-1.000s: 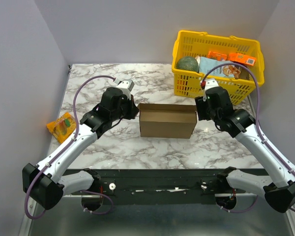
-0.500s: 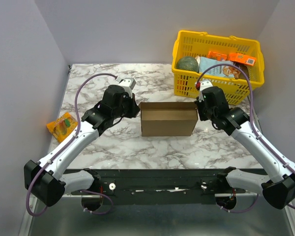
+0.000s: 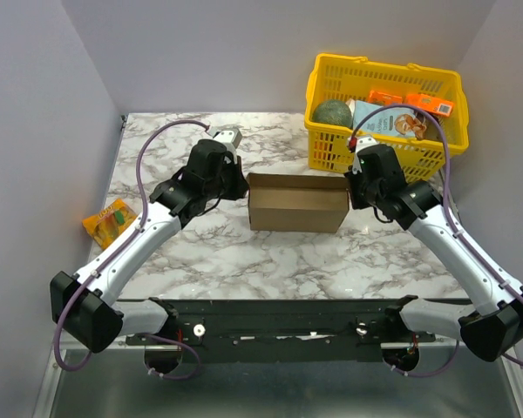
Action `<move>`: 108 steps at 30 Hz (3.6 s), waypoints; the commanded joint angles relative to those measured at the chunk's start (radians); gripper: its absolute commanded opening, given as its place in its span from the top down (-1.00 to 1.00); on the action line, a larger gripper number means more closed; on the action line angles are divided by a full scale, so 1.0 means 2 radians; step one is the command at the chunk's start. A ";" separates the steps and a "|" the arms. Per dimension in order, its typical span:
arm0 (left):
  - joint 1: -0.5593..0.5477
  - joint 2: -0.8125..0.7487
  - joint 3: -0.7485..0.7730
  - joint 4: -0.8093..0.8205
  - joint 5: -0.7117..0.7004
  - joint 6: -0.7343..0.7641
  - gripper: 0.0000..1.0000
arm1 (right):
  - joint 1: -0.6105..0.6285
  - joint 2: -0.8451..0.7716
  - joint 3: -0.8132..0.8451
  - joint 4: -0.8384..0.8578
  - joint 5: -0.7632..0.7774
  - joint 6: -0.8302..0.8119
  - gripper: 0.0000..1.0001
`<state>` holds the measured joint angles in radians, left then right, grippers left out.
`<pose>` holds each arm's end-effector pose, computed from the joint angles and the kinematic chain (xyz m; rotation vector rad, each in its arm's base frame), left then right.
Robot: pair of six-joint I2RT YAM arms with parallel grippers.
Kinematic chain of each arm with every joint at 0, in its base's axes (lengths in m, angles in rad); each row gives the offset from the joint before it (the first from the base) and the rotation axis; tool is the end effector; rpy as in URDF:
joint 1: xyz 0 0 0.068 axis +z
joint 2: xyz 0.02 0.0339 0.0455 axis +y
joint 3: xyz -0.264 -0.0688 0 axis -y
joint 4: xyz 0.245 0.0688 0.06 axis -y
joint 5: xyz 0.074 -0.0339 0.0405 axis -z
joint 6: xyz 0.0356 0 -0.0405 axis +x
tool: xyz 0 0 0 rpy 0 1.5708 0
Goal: Fold the paper box
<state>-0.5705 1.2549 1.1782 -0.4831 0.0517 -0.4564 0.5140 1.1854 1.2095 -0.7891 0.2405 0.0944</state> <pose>0.2344 -0.1526 0.3473 0.1570 2.1965 -0.6482 0.2154 0.1119 0.3488 -0.3640 2.2798 0.0285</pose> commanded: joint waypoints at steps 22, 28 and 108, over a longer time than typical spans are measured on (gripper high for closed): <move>-0.003 0.011 -0.033 0.074 0.020 -0.043 0.99 | 0.001 -0.004 -0.032 0.058 -0.063 0.102 0.99; -0.003 0.011 -0.041 0.077 0.025 -0.043 1.00 | 0.001 -0.001 -0.036 0.059 -0.066 0.108 0.99; -0.086 -0.009 -0.052 0.051 -0.220 0.071 0.14 | 0.001 -0.046 -0.089 0.059 -0.063 0.112 0.99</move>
<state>-0.7357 1.2438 1.0367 -0.3607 -0.3252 -0.3302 0.5049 1.1011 1.0561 -0.6220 0.1673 0.3038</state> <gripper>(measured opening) 0.422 0.013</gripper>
